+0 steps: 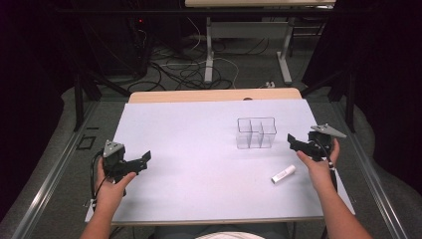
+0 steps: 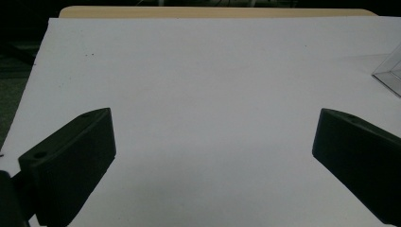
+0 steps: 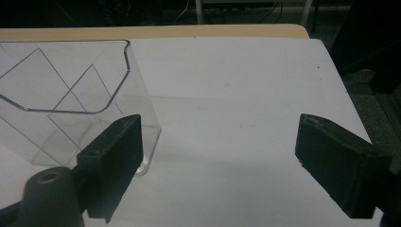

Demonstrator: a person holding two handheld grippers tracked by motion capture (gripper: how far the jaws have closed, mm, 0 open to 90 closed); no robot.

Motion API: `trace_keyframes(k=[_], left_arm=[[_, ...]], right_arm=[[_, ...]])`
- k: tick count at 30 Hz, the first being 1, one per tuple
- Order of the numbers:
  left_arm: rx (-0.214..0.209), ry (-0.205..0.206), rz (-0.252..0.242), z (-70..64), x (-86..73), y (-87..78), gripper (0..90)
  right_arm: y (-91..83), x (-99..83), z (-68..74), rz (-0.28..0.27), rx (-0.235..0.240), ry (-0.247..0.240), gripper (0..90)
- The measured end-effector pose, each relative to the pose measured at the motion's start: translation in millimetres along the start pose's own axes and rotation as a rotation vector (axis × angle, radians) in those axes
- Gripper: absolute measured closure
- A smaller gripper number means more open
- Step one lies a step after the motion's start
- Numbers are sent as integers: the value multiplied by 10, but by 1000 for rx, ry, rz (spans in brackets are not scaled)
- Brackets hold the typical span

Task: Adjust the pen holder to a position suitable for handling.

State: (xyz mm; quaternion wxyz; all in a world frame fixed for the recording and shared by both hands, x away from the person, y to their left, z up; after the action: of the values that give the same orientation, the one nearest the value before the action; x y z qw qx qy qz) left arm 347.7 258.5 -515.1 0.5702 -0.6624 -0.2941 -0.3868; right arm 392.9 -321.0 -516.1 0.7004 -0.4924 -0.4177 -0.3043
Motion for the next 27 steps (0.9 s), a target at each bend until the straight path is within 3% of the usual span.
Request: trace_keyframes(k=[4, 10, 19, 27], left_arm=[[0, 3, 1, -14, -9, 16, 3], [0, -6, 5, -7, -26, 20, 3], [11, -6, 0, -3, -31, 7, 6], [12, -10, 2, 9, -33, 24, 6]], right_arm=[[-9, 26, 26, -5, -4, -39, 218], [8, 53, 38, -6, -2, -38, 320], [70, 135, 102, 32, 62, -80, 468], [137, 245, 128, 49, 83, -50, 618]])
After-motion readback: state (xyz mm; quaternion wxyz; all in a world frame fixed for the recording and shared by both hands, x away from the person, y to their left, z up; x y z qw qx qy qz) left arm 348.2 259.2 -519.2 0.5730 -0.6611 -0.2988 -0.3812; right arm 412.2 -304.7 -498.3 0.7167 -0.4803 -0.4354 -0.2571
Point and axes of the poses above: each handheld gripper's, and its own axes: y roughly forward along the jaws, x roughly out of its top, z roughly to its left, the point moved 1 cm from there along y, roughly forward along the jaws, and after that the axes turned 9 degrees about x, right-handed, at the moved point
